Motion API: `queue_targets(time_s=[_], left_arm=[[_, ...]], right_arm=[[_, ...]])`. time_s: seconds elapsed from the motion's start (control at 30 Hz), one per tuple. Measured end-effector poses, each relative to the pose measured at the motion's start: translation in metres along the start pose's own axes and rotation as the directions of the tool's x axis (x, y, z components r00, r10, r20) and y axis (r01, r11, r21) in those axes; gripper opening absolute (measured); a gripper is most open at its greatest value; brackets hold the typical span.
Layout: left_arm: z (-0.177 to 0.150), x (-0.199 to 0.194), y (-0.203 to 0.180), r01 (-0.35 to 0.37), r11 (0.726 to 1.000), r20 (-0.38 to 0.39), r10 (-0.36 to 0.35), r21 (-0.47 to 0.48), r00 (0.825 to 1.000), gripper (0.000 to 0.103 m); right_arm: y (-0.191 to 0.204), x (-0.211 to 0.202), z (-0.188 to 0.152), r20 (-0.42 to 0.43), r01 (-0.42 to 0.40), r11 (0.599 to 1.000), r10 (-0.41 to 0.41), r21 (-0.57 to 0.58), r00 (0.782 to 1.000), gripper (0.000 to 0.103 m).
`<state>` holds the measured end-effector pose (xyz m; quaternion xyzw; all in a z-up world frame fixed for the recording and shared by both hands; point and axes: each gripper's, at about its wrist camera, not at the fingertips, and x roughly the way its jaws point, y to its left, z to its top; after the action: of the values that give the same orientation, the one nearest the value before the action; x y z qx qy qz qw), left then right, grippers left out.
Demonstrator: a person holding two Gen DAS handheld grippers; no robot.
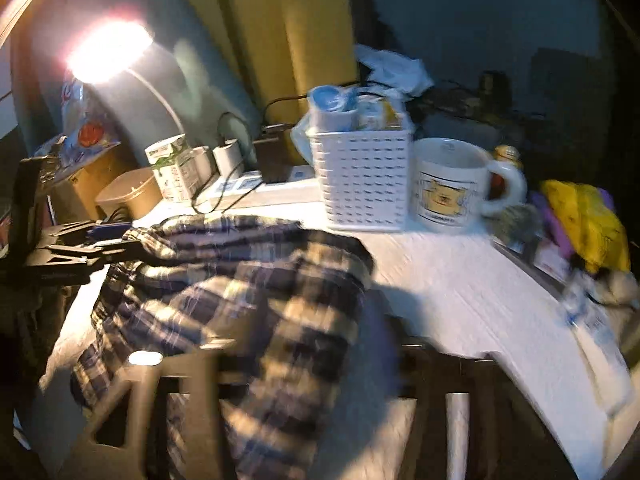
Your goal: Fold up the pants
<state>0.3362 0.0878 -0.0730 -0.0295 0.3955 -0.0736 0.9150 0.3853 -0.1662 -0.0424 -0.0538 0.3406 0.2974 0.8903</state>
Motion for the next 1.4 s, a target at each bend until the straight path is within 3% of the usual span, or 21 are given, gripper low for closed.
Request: queue_targets(time_s=[0.13, 0.2, 0.3, 0.5, 0.73, 0.87, 1.0, 1.2, 1.27, 1.3, 1.33, 1.4], left_arm=[[0.007, 0.022, 0.011, 0.008, 1.0, -0.027, -0.009, -0.03, 1.0, 0.067], [0.009, 0.033, 0.016, 0.004, 0.999, -0.04, -0.005, -0.032, 0.999, 0.067], [0.007, 0.046, 0.019, -0.011, 1.0, -0.06, 0.01, -0.018, 0.998, 0.068], [0.0, 0.055, 0.023, -0.001, 1.0, -0.064, 0.0, -0.014, 0.998, 0.07], [0.01, 0.034, 0.028, 0.063, 0.996, -0.03, -0.065, -0.059, 0.997, 0.069], [0.019, 0.018, 0.025, 0.075, 0.996, 0.001, -0.075, -0.046, 0.997, 0.069], [0.017, 0.029, 0.017, 0.102, 0.995, -0.038, -0.102, -0.007, 0.994, 0.069], [0.013, 0.054, 0.013, 0.109, 0.994, -0.09, -0.109, -0.008, 0.99, 0.07], [0.014, 0.063, 0.013, 0.129, 0.992, -0.114, -0.129, -0.009, 0.985, 0.072], [0.013, 0.068, 0.013, 0.138, 0.99, -0.134, -0.138, -0.008, 0.981, 0.075], [0.013, 0.068, 0.011, 0.135, 0.991, -0.119, -0.131, 0.022, 0.984, 0.075], [0.014, 0.072, 0.006, 0.122, 0.991, -0.125, -0.115, 0.052, 0.985, 0.076]], right_arm=[[0.003, 0.039, 0.007, -0.056, -0.019, 0.999, 0.017, -0.035, 0.998, 0.021], [0.004, 0.058, 0.006, -0.102, 0.015, 0.998, -0.022, -0.069, 0.995, 0.021], [-0.006, 0.078, 0.003, -0.156, 0.028, 0.999, -0.033, -0.034, 0.987, 0.011], [-0.02, 0.081, 0.005, -0.153, 0.015, 0.999, -0.009, 0.036, 0.988, 0.0], [-0.033, 0.076, 0.006, -0.114, 0.053, 0.994, -0.041, 0.095, 0.993, 0.0], [-0.04, 0.058, 0.011, -0.037, 0.071, 0.992, -0.067, 0.108, 0.997, 0.0], [-0.047, 0.044, 0.016, 0.023, 0.056, 0.99, -0.059, 0.127, 0.998, 0.004], [-0.056, 0.057, 0.004, -0.029, 0.081, 0.984, -0.078, 0.156, 0.997, 0.005], [-0.061, 0.059, 0.003, -0.041, 0.071, 0.982, -0.065, 0.177, 0.997, 0.013], [-0.062, 0.059, 0.003, -0.039, 0.07, 0.98, -0.064, 0.185, 0.997, 0.033], [-0.064, 0.058, 0.003, -0.037, 0.062, 0.979, -0.056, 0.196, 0.998, 0.062], [-0.065, 0.057, 0.002, -0.022, 0.033, 0.976, -0.029, 0.217, 0.999, 0.078]])
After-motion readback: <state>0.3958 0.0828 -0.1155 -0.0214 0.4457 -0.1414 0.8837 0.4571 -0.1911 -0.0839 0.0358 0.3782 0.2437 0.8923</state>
